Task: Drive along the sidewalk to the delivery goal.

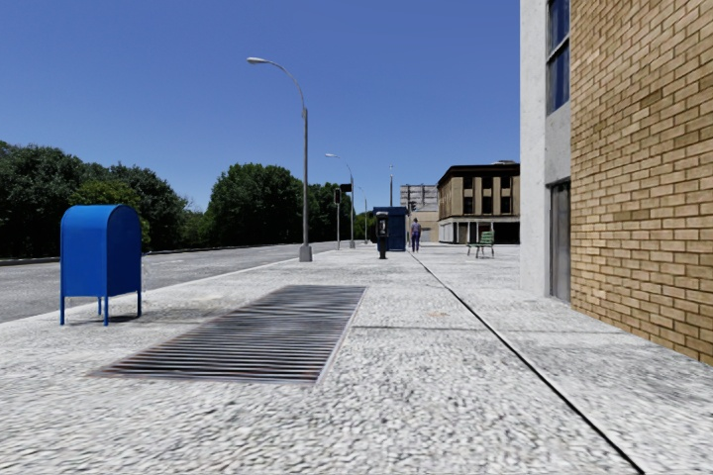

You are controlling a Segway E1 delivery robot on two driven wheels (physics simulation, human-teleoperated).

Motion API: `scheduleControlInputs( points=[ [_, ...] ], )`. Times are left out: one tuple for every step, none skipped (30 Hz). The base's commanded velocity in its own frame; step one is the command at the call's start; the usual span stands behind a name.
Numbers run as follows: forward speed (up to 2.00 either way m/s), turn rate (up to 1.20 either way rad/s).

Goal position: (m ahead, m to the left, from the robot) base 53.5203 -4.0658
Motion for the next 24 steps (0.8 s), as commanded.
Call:
scheduleControlInputs(
  points=[
    [1.48, -0.15],
    [1.48, -0.15],
    [1.48, -0.43],
    [1.48, -0.68],
    [1.48, -0.81],
    [1.48, -0.84],
    [1.48, -0.82],
    [1.48, -0.66],
    [1.48, -0.13],
    [1.48, -0.13],
    [1.48, -0.02],
    [1.48, 0.00],
    [1.48, 0.00],
    [1.48, 0.00],
    [1.48, 0.00],
    [1.48, 0.00],
    [1.48, 0.00],
    [1.48, 0.00],
    [1.48, 0.00],
    [1.48, 0.00],
    [1.48, 0.00],
    [1.48, 0.00],
    [1.48, 0.00],
    [1.48, 0.00]
  ],
)
